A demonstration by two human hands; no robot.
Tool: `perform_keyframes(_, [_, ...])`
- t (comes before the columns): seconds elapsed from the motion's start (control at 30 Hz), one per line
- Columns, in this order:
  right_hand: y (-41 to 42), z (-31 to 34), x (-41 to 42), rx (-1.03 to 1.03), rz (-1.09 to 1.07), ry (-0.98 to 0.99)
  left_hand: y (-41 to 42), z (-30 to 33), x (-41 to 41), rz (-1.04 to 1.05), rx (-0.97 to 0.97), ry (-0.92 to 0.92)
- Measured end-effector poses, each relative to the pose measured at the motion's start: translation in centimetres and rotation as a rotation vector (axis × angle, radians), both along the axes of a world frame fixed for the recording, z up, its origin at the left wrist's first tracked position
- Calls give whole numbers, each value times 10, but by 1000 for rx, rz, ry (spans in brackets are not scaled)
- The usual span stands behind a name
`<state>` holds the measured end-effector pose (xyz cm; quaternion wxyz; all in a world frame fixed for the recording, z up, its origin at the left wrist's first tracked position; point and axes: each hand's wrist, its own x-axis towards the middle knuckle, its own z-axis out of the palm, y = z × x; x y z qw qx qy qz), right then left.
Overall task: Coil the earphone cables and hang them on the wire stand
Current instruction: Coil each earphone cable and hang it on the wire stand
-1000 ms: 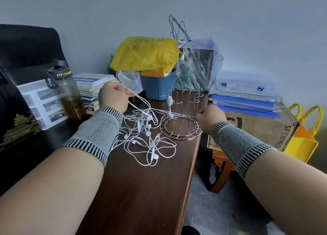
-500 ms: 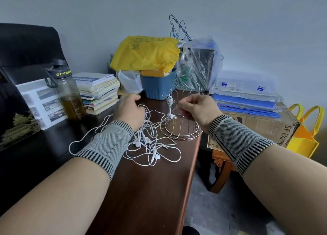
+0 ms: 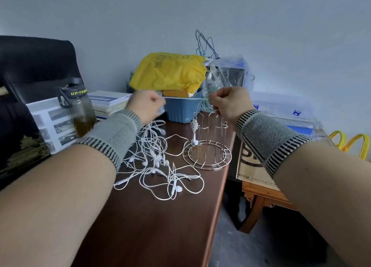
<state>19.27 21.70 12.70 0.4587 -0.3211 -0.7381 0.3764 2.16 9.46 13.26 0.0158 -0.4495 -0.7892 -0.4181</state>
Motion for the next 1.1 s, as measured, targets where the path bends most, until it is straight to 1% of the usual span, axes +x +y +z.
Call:
perform_keyframes(0.07, [-3, 7, -7, 87, -45, -1, 0, 19, -17, 134, 115, 39])
perform_keyframes(0.1, [-6, 11, -10, 144, -57, -40, -1, 27, -22, 166, 116, 71])
perform_keyframes(0.13, [-8, 14, -12, 192, -48, -127, -1, 32, -26, 165, 81, 102])
perform_keyframes(0.23, [-14, 12, -9, 264, 43, -547, -4, 30, -29, 77, -61, 131])
perform_keyframes(0.27, [-13, 9, -6, 271, 48, -627, -7, 26, -29, 45, -97, 127])
perform_keyframes(0.3, [-10, 6, -2, 272, 35, -658, -9, 20, -29, 10, -163, 140])
perform_keyframes(0.37, [-5, 1, 3, 282, -37, -658, -14, 9, -29, -51, -313, 174])
perform_keyframes(0.43, [-1, -2, 6, 323, -101, -669, -17, 1, -33, -72, -351, 145])
perform_keyframes(0.5, [0, -3, 7, 355, -100, -745, -19, 0, -32, -80, -278, 103])
perform_keyframes(0.57, [1, -3, 5, 394, -90, -805, -19, 3, -30, -73, -138, 81])
perform_keyframes(0.63, [3, -1, 0, 434, -110, -811, -18, 7, -25, -73, 2, 57])
perform_keyframes(0.7, [7, 2, -7, 452, -147, -781, -18, 10, -19, -99, 32, 40])
perform_keyframes(0.83, [14, 2, -19, 413, -192, -725, -16, 2, -15, -168, -141, 54])
perform_keyframes(0.93, [19, -8, -25, 406, -183, -764, -12, -12, -15, -182, -274, 32])
perform_keyframes(1.03, [22, -18, -29, 401, -178, -791, -9, -24, -14, -211, -317, -3])
perform_keyframes(1.1, [22, -20, -29, 398, -133, -829, -6, -30, -13, -243, -302, -62])
